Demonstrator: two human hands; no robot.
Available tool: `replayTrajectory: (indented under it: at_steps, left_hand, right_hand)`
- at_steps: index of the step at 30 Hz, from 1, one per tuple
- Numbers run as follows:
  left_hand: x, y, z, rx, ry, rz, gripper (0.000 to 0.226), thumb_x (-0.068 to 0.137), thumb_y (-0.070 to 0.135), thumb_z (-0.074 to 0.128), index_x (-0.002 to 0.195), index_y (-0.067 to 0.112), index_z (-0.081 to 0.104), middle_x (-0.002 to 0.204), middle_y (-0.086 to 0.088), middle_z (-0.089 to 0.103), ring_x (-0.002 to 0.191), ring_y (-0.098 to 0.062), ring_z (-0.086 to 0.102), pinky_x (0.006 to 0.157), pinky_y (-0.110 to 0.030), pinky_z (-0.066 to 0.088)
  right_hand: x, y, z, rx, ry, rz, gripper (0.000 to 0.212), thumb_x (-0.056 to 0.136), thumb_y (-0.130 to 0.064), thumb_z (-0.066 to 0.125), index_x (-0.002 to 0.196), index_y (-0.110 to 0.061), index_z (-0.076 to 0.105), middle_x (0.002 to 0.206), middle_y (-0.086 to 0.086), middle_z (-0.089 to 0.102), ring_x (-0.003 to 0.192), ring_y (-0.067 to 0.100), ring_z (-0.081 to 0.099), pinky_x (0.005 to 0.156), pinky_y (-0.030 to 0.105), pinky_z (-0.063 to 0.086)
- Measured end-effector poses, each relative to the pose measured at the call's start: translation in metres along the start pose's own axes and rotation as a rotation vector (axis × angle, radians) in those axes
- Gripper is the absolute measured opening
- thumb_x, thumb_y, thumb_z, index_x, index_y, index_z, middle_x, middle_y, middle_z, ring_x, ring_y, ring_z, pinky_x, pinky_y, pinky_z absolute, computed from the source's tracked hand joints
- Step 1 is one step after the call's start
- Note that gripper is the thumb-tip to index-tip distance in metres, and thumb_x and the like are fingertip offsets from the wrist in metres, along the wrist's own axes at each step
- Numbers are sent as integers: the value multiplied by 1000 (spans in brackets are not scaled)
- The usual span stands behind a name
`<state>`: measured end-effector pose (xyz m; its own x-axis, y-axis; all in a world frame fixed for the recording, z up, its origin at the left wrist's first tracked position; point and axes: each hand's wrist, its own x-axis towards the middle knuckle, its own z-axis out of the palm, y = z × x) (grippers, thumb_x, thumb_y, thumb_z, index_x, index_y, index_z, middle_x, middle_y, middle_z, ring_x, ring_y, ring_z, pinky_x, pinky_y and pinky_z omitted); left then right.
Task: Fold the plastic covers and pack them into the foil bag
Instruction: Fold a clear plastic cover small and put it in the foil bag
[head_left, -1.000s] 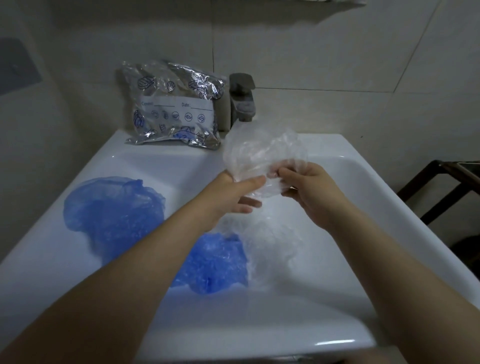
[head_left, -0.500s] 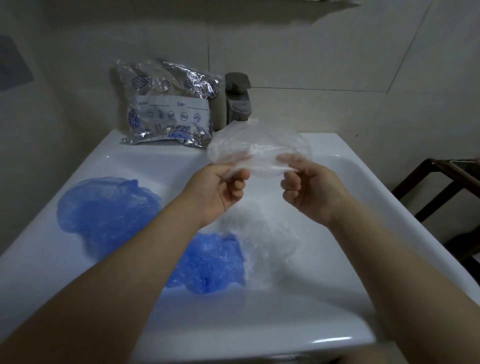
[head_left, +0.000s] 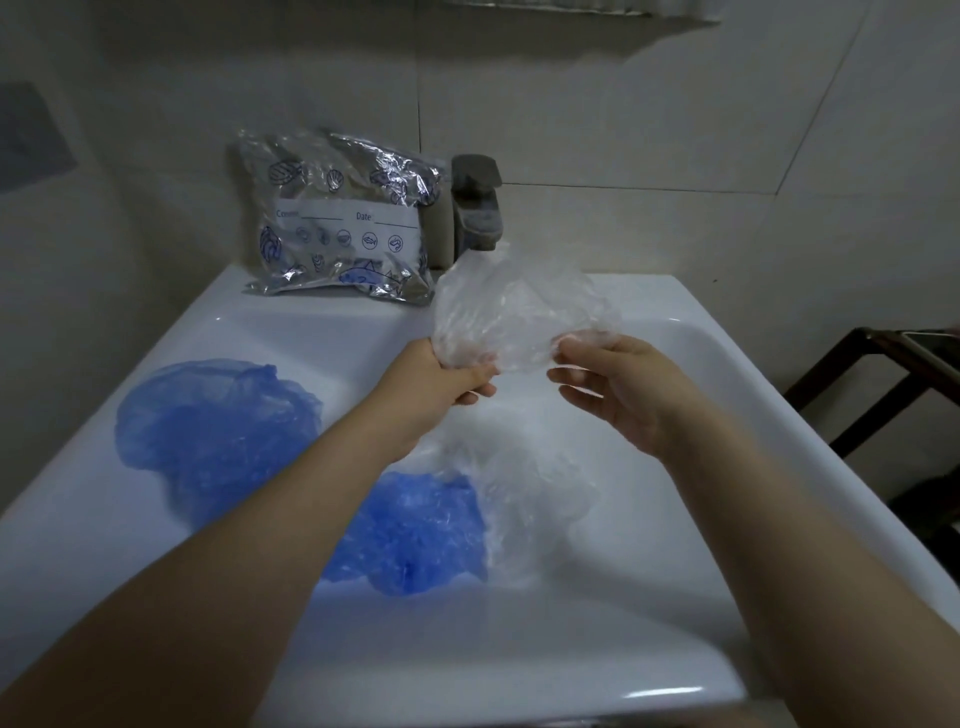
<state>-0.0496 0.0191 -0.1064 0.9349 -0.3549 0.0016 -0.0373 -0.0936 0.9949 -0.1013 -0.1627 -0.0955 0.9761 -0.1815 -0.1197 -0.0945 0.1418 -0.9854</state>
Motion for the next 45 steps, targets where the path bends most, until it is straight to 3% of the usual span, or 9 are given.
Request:
replayTrajectory:
  at_steps: [15,18,21,24,26,31,33,37,45]
  left_hand:
    - [-13,17,0,-80,-225,96,19,96,4,43,98,19,55,59,-2,68,49,-8,60,51,-17,48]
    - [-12,21,-5,-293,-241,49,28,93,-6,40,88,13,60,52,-3,63,44,-7,54,47,-17,46]
    - [-10,19,-20,-354,-343,-11,36,82,-9,47,63,8,72,54,-5,61,48,-11,55,46,-19,47]
    - [-6,8,-37,-71,-433,-28,33,80,-11,51,67,8,75,66,-8,69,58,-16,64,59,-22,55]
    - [-2,0,-42,76,-431,-53,35,76,-11,53,66,13,77,70,-5,72,66,-15,67,66,-20,55]
    - [4,1,-37,261,-433,-62,34,80,41,56,77,14,78,96,-7,73,96,-23,65,91,-27,50]
    - [3,2,-30,404,-325,-46,43,77,57,59,69,19,76,87,3,73,90,-14,64,91,-24,46]
    - [4,-5,-21,383,-200,100,18,74,28,76,63,21,63,57,11,53,56,-2,45,60,-15,37]
    - [2,-2,-29,-244,-283,-27,16,78,0,59,87,13,60,83,-4,74,84,-12,70,72,-21,56]
  right_hand:
    - [-2,-16,-12,292,-133,-46,26,78,4,47,81,-15,65,48,-5,43,43,7,39,43,15,34]
    - [-1,-15,-21,274,-326,-177,11,56,-14,75,57,-19,66,50,-4,50,47,9,46,51,18,43]
    - [1,-7,-34,117,-439,-227,27,48,-21,88,66,-13,70,64,4,64,59,16,61,61,26,52]
    - [1,-4,-40,-276,-381,-242,9,63,-8,63,63,-8,72,64,3,70,61,12,66,59,20,51]
    - [0,-4,-38,-435,-295,-190,25,62,-11,49,56,-14,73,62,-1,70,61,7,66,59,14,48]
    - [0,-3,-29,-668,-154,-121,57,79,-65,50,71,-15,77,89,-2,74,95,21,63,95,34,44]
    - [1,0,-22,-721,-61,-135,47,78,-56,63,71,-12,75,82,1,73,86,17,64,88,32,45]
    - [1,0,-16,-574,-30,-135,26,79,-28,72,71,-5,63,69,9,64,66,18,57,70,30,47]
    - [1,-3,-19,-161,-152,-64,16,87,5,53,91,-5,65,80,8,64,70,17,62,68,23,55]
